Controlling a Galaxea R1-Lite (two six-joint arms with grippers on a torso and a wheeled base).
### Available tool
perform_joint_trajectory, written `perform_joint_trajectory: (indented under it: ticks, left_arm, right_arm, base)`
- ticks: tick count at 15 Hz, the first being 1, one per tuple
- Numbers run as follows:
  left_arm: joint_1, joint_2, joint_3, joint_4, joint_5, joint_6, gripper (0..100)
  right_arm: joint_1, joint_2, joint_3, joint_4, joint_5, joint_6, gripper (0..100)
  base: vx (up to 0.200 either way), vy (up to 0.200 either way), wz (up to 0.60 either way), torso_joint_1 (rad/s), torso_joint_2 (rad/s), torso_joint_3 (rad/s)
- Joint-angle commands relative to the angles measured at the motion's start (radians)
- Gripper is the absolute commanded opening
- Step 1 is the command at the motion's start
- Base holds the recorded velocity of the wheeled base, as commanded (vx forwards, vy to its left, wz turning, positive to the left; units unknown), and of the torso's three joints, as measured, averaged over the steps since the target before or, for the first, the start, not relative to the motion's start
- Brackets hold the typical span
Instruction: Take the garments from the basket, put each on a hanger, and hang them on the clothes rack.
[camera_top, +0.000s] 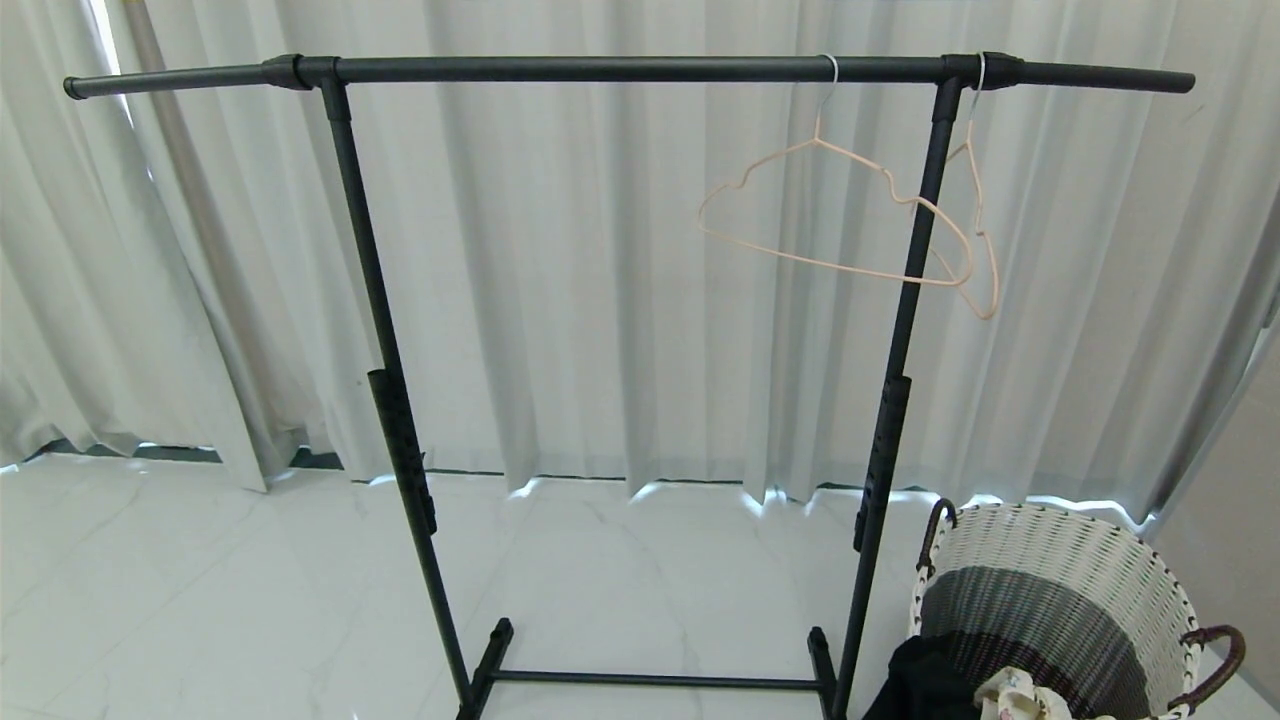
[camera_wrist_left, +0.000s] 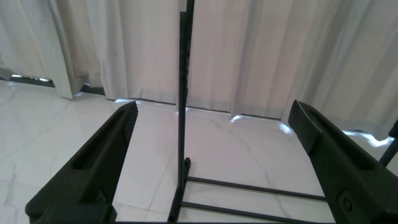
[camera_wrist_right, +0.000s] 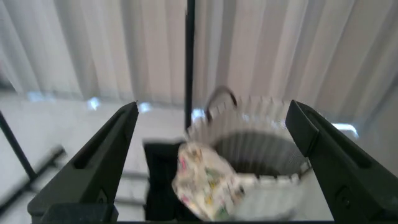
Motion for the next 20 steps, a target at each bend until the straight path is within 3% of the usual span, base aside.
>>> perform_joint_trajectory:
  ticks: [1, 3, 7, 10, 14, 20]
  left_arm:
    - [0.000, 0.002, 0.000, 0.000, -0.001, 0.039, 100]
    - [0.000, 0.002, 0.000, 0.000, -0.003, 0.061, 100]
    - [0.000, 0.002, 0.000, 0.000, -0.003, 0.056, 100]
    - [0.000, 0.002, 0.000, 0.000, -0.003, 0.055, 100]
    - [0.000, 0.002, 0.000, 0.000, -0.003, 0.055, 100]
    - [0.000, 0.002, 0.000, 0.000, -0.003, 0.055, 100]
  right_arm:
    - [0.055, 0.121, -0.136, 0.016, 0.005, 0.110, 100]
    - [0.149, 0.378, -0.194, 0.019, 0.005, 0.066, 100]
    - [0.135, 0.917, -0.274, 0.008, -0.003, -0.263, 100]
    - [0.114, 1.202, -0.280, -0.013, -0.101, -0.474, 100]
    - [0.115, 1.478, -0.274, -0.154, -0.199, -0.583, 100]
    - [0.175, 1.708, -0.274, -0.317, -0.212, -0.629, 100]
  base:
    - [0.000, 0.000, 0.00, 0.000, 0.00, 0.000]
    - [0.000, 0.000, 0.00, 0.000, 0.00, 0.000]
    - [0.000, 0.000, 0.00, 0.000, 0.00, 0.000]
    - [0.000, 0.000, 0.00, 0.000, 0.00, 0.000]
    - [0.000, 0.000, 0.00, 0.000, 0.00, 0.000]
    - [0.000, 0.000, 0.00, 0.000, 0.00, 0.000]
